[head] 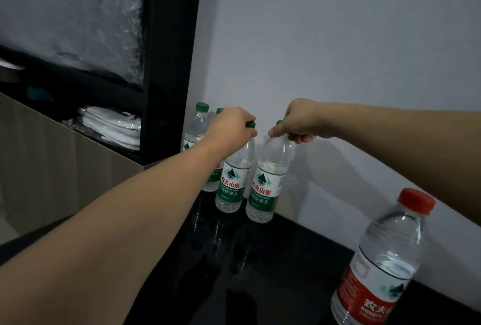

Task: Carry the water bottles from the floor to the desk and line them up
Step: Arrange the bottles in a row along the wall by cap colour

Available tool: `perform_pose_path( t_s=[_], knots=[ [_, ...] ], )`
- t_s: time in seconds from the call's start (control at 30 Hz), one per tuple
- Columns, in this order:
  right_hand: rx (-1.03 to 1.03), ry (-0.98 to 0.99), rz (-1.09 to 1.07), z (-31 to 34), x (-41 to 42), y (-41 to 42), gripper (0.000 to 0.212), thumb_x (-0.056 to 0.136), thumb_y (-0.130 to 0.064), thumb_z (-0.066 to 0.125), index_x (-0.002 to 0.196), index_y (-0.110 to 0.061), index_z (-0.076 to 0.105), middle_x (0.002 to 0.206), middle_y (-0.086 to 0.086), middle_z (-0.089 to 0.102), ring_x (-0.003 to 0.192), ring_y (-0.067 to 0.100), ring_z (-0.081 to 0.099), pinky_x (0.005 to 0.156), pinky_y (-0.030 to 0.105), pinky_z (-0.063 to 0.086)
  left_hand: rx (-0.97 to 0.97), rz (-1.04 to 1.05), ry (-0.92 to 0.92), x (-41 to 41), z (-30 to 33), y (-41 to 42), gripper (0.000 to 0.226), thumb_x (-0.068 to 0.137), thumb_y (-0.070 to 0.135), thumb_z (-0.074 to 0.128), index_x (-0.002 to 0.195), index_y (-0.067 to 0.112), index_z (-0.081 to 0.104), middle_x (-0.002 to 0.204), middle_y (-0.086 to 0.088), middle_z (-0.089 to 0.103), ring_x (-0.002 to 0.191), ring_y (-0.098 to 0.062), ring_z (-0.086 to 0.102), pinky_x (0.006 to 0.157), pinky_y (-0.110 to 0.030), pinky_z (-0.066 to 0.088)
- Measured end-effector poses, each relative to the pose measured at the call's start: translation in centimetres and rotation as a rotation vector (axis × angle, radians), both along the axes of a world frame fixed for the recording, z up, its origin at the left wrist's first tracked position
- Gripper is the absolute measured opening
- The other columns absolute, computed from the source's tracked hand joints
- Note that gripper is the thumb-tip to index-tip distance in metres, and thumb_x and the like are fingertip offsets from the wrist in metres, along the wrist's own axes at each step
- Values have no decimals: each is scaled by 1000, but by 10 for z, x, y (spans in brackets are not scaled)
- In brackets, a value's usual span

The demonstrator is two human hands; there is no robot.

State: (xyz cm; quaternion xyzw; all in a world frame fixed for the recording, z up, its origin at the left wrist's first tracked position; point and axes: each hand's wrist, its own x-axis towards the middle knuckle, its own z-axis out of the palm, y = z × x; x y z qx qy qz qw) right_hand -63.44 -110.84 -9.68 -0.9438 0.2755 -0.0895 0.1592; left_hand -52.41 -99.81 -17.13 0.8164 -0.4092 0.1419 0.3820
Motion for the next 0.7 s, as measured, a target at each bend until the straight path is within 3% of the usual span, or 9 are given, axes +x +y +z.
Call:
perform_pose_path(
  t_s=[0.13, 0.23, 0.33, 0.5, 0.6, 0.7],
  knots=[
    [13, 0, 14, -9, 17, -8, 33, 81, -27, 78, 73, -5, 55, 60, 10, 56, 40, 16, 48, 35, 18, 37, -63, 23, 16, 13, -5, -13, 28, 88, 24, 70, 109, 5, 71, 107, -11, 71, 96, -27, 66, 86, -40, 55],
    [17, -18, 17, -15, 22, -15, 33, 82, -23, 77, 70, -5, 52, 56, 10, 54, 30, 12, 45, 33, 16, 35, -62, 48, 5, 17, -7, -22, 25, 90, 24, 68, 110, 9, 71, 105, -11, 71, 96, -28, 65, 87, -39, 54],
    [1, -28, 11, -23, 25, -23, 34, 82, -23, 78, 68, -6, 51, 55, 11, 53, 34, 16, 44, 33, 16, 34, -23, 50, -13, 21, -7, -31, 22, 91, 23, 66, 110, 13, 72, 106, -8, 71, 96, -26, 64, 87, -37, 54],
    [-20, -68, 10, -25, 31, -33, 36, 81, -22, 79, 68, -5, 51, 54, 11, 53, 32, 15, 44, 32, 16, 34, 20, 73, -72, 26, -4, -35, 13, 92, 23, 65, 95, 12, 71, 92, -8, 69, 87, -28, 64, 71, -35, 51],
    [-32, -73, 2, -26, 32, -38, 36, 81, -24, 78, 68, -4, 52, 53, 11, 54, 29, 13, 44, 32, 16, 35, 20, 84, -103, 24, -7, -36, 16, 93, 24, 64, 99, 11, 71, 95, -10, 69, 89, -29, 64, 74, -36, 52],
    [-36, -67, 14, -27, 37, -35, 35, 82, -25, 78, 71, -2, 54, 55, 12, 55, 32, 15, 47, 34, 18, 38, 8, 108, -112, 25, -10, -33, 15, 92, 23, 64, 84, 10, 66, 84, -10, 66, 81, -30, 62, 66, -35, 46]
  ],
)
